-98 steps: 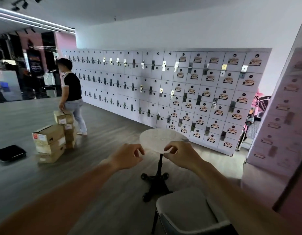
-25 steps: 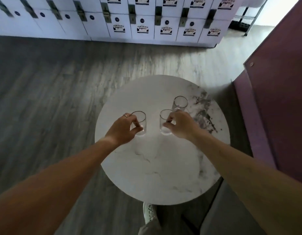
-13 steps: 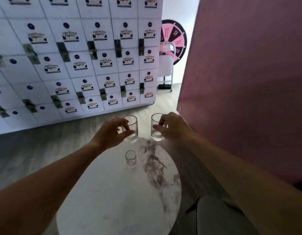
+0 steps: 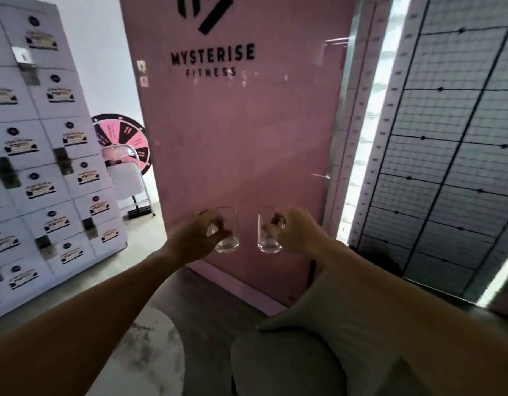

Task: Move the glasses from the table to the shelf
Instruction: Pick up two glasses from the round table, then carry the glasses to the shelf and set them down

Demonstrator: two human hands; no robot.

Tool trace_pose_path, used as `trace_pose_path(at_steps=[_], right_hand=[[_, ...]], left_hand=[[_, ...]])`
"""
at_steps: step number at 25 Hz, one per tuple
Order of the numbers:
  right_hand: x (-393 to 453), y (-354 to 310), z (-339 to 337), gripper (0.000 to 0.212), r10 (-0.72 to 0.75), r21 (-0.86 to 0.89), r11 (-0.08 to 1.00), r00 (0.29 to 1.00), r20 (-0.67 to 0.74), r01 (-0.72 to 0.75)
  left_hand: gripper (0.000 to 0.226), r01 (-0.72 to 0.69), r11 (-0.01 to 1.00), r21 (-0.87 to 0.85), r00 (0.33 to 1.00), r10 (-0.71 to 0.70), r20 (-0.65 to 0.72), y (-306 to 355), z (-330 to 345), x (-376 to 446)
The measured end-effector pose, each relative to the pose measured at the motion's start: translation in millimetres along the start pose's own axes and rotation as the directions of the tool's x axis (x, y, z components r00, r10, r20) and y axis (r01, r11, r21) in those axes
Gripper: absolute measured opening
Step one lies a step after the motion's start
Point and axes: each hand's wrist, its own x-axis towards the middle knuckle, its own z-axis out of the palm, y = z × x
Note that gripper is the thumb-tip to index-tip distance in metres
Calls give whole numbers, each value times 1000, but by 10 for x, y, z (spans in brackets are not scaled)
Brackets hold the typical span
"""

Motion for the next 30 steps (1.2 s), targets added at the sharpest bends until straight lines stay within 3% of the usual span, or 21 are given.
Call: trace_pose_path(at_steps=[2,4,10,17,20,30], right_hand=[[-439,281,-426,23,67,-43,997,996,-56,-70],[-838,534,-784,21,121,-43,991,987,-109,-126],[-1978,1250,-1814,17,299,-93,938,917,-265,-333],[-3018,1995,-2732,18,476,-68,825,755,-452,-561],[-3321,2421,-3100,17,555,-67,742,668,-496,-667],[-3486,3598,-4231,16,619,-50,552,450,-644,-832]], left_hand=[[18,-72,994,-80,997,74,29,557,324,105],[8,-95,988,-121,991,106,85,1030,627,186],[21,-284,909,-303,932,337,136,2468,1492,461],[29,-358,801,-479,828,510,234,3831,2484,816],[19,-378,749,-544,767,582,269,4394,3021,1062],[22,-460,575,-676,598,764,243,5787,4387,2218]])
